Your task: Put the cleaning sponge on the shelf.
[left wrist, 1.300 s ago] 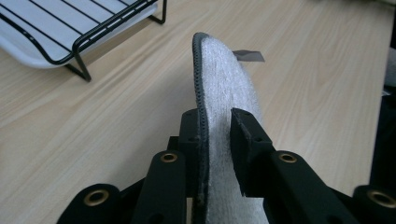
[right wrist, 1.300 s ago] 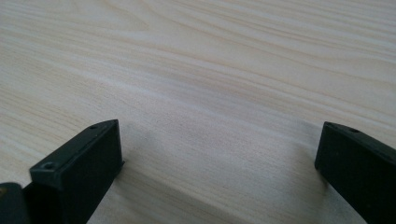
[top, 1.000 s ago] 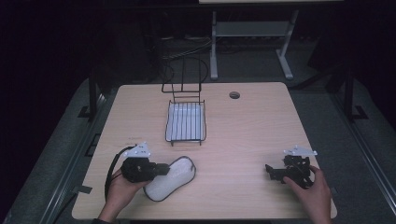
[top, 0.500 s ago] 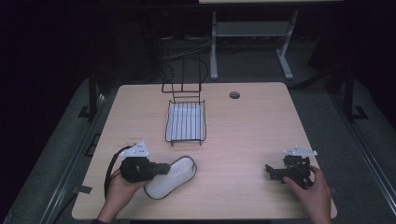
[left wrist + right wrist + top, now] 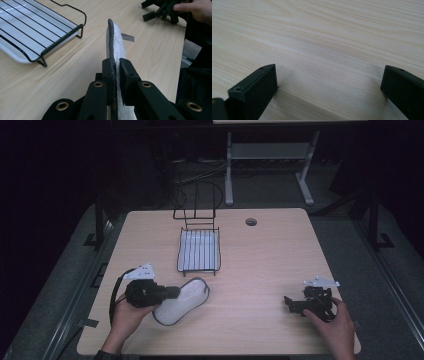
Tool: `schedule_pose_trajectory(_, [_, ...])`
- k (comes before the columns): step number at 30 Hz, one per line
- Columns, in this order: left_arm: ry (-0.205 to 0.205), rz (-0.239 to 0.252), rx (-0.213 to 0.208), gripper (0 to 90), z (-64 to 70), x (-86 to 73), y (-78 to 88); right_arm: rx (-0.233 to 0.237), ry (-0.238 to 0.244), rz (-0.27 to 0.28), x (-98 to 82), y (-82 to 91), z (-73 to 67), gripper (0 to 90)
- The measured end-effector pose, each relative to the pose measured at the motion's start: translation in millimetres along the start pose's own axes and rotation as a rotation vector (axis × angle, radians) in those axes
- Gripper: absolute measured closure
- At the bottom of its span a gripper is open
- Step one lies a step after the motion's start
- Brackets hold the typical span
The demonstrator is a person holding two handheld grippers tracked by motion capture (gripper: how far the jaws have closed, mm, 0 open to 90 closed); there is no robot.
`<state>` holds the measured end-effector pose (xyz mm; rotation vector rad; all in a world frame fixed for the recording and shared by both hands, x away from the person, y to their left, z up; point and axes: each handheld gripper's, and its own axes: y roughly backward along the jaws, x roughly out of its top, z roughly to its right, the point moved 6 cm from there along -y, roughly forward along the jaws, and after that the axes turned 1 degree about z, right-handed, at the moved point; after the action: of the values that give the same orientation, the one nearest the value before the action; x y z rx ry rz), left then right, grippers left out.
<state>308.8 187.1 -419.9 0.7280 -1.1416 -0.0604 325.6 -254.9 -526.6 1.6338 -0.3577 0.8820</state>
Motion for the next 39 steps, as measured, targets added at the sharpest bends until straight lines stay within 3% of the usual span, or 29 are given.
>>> schedule_pose_trajectory(22, [0.024, 0.053, -0.006, 83.0, -24.4, 30.5, -0.3, 0.000, 0.000, 0.000, 0.0, 0.0, 0.0, 0.2])
schedule_pose_trajectory(39, [0.019, 0.075, 0.036, 83.1, -54.1, 62.4, -4.3, 0.001, 0.000, 0.000, 0.0, 0.1, -0.1, 0.2])
